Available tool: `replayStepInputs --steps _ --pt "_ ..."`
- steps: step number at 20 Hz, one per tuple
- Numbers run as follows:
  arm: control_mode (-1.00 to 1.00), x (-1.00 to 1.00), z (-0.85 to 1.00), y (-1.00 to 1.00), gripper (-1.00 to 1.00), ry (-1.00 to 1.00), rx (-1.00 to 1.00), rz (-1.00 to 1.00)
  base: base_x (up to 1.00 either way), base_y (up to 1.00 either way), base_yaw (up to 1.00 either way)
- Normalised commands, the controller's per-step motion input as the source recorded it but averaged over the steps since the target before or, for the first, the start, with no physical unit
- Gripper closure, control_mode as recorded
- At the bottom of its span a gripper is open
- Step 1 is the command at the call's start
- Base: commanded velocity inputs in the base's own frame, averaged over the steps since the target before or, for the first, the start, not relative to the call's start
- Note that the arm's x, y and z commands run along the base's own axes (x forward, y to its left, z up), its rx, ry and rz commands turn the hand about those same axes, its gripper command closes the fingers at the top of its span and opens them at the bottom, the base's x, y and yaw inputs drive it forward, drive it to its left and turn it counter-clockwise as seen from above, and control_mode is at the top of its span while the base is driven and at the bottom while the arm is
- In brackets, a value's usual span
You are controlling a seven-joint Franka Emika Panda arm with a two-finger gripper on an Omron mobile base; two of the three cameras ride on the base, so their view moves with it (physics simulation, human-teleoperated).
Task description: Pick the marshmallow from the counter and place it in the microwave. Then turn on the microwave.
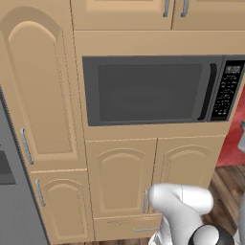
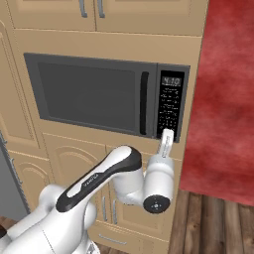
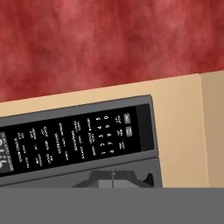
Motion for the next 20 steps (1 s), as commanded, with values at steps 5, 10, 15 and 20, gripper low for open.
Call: replayStepInputs --steps 5,10,15,20 --pt "-1.0 0.11 -0.06 -0.05 1.0 0.0 0.01 -0.01 0.0 0.0 0.0" --pt "-1.0 0.12 -0.08 -0.03 1.0 0.0 0.01 0.0 0.0 0.0 0.0" --pt "-1.0 0.15 -0.09 -0.01 1.0 0.0 0.01 0.0 0.0 0.0 0.0" --pt "-1.0 0.13 -0.06 -0.03 1.0 0.0 0.01 0.0 0.0 0.0 0.0"
